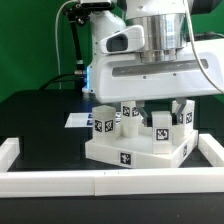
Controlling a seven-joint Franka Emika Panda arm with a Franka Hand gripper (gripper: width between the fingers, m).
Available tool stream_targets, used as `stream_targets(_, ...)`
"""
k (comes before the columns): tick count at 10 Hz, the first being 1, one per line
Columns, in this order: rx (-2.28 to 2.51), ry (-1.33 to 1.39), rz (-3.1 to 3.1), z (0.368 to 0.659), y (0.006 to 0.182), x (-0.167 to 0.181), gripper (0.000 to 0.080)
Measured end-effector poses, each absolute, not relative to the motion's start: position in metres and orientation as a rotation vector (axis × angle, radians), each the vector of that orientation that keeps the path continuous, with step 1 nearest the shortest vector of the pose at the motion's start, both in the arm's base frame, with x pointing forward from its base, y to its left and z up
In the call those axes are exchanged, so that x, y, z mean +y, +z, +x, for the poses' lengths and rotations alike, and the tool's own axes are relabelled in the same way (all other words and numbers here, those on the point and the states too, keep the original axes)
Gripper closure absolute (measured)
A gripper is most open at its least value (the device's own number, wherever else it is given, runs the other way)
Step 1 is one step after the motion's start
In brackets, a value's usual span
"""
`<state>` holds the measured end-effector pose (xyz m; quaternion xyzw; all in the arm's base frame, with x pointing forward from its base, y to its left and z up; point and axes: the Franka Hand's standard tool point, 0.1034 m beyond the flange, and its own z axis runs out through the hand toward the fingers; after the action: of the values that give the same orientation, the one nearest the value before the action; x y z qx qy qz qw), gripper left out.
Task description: Assemble square table
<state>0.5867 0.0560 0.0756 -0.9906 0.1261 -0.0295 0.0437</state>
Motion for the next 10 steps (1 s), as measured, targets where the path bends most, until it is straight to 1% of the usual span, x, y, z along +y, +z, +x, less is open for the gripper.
stream_targets(6,1.193,-0.049,-2.784,0.585,0.074,0.062,0.0508)
stream_targets(10,1.517,-0.014,-2.6,0.584,0.074,0.069,0.0508)
